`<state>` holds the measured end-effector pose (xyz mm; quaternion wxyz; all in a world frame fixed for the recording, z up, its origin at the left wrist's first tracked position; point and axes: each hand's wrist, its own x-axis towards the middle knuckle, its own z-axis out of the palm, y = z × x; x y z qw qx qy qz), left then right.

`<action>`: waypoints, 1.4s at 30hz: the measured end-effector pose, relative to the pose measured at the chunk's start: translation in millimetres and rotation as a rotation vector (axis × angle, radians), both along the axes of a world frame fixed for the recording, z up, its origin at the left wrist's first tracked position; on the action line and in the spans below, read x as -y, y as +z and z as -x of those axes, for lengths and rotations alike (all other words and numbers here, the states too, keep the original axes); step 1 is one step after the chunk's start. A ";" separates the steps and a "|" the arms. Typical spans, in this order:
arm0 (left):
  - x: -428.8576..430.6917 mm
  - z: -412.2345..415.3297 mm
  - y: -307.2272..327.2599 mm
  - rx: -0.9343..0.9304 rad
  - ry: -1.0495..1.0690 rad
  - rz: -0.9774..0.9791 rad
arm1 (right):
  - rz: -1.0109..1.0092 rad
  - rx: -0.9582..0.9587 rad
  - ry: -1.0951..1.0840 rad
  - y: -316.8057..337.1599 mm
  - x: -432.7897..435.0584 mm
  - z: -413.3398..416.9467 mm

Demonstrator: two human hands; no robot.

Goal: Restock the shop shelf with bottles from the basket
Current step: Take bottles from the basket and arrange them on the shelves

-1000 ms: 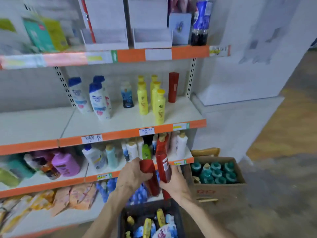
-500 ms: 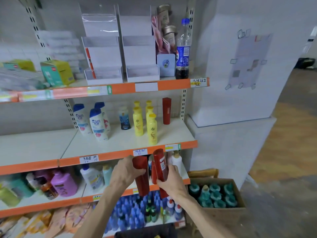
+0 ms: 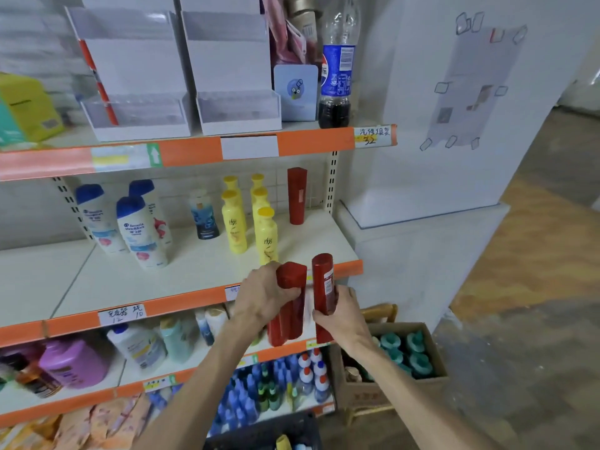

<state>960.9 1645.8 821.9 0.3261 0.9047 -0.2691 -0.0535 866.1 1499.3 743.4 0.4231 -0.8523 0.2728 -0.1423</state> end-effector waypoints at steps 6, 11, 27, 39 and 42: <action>71.1 -26.5 11.3 0.030 0.010 0.169 | -0.005 0.066 -0.115 21.0 69.5 -25.2; 119.2 -64.6 14.4 0.026 0.093 0.210 | -0.016 0.126 -0.104 31.5 130.0 -68.4; 210.9 -144.8 -9.5 0.035 0.333 0.312 | 0.009 0.116 0.032 -6.6 217.1 -185.7; 210.0 -152.4 -39.0 -0.150 0.245 0.442 | 0.002 0.139 0.106 -18.2 215.9 -194.4; 212.5 -153.4 -44.9 -0.163 0.248 0.460 | 0.006 0.136 0.110 -16.4 216.4 -194.5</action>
